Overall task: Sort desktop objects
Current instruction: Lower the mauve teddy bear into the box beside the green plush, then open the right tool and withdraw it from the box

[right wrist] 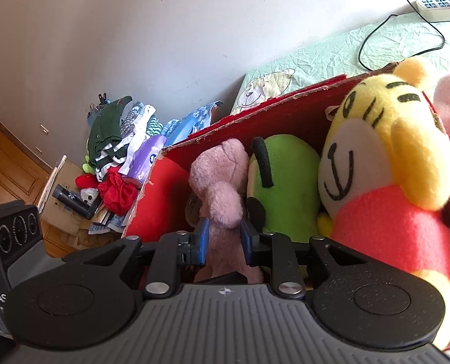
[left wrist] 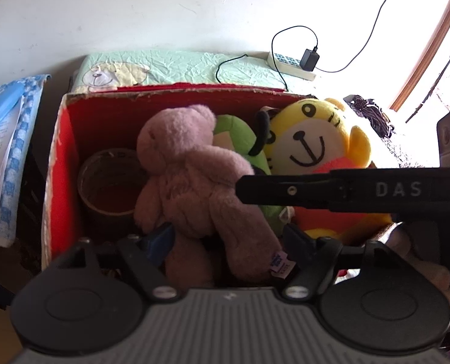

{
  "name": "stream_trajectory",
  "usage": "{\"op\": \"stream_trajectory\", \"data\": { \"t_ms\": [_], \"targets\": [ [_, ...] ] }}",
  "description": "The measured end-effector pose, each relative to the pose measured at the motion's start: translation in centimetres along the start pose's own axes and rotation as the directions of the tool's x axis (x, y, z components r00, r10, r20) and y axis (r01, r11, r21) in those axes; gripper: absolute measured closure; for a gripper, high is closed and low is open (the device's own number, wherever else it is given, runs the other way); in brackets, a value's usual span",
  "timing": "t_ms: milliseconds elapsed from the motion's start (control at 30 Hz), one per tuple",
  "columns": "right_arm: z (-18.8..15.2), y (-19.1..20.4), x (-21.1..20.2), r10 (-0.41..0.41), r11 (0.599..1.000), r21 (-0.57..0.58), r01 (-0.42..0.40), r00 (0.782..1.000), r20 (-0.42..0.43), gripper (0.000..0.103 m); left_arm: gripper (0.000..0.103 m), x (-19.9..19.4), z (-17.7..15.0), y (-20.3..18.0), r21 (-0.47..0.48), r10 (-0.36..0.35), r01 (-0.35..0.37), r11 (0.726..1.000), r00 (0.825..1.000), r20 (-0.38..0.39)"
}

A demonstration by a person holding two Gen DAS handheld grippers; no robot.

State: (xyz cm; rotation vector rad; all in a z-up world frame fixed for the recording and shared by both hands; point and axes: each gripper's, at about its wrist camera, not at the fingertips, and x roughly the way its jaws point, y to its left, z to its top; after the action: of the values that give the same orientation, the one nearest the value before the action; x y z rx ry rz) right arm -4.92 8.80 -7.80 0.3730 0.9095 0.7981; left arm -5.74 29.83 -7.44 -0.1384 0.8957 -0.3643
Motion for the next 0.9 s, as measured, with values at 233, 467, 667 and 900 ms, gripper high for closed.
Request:
{"op": "stream_trajectory", "data": {
  "t_ms": [233,467,667,900],
  "targets": [
    [-0.8,0.3,-2.6,-0.028,1.0,-0.006,0.029,0.997,0.073,0.077,0.024,-1.2,-0.4,-1.2,0.017,0.006,-0.006,1.0,1.0,0.014],
    [-1.9,-0.3,-5.9,-0.005,1.0,0.01,0.004,0.985,0.17,0.077,0.025,-3.7,0.1,-2.2,-0.005,-0.009,0.009,1.0,0.996,0.085],
    [-2.3,-2.1,-8.8,-0.042,0.998,0.06,0.029,0.973,0.225,0.074,0.025,-3.6,1.0,-4.4,-0.009,-0.074,0.075,0.997,0.992,0.1],
    [-2.7,-7.2,-13.1,-0.091,0.982,0.188,0.032,0.946,0.312,0.074,0.025,-3.4,2.2,-9.0,0.074,-0.114,0.105,0.992,0.985,0.132]
  ]
}}
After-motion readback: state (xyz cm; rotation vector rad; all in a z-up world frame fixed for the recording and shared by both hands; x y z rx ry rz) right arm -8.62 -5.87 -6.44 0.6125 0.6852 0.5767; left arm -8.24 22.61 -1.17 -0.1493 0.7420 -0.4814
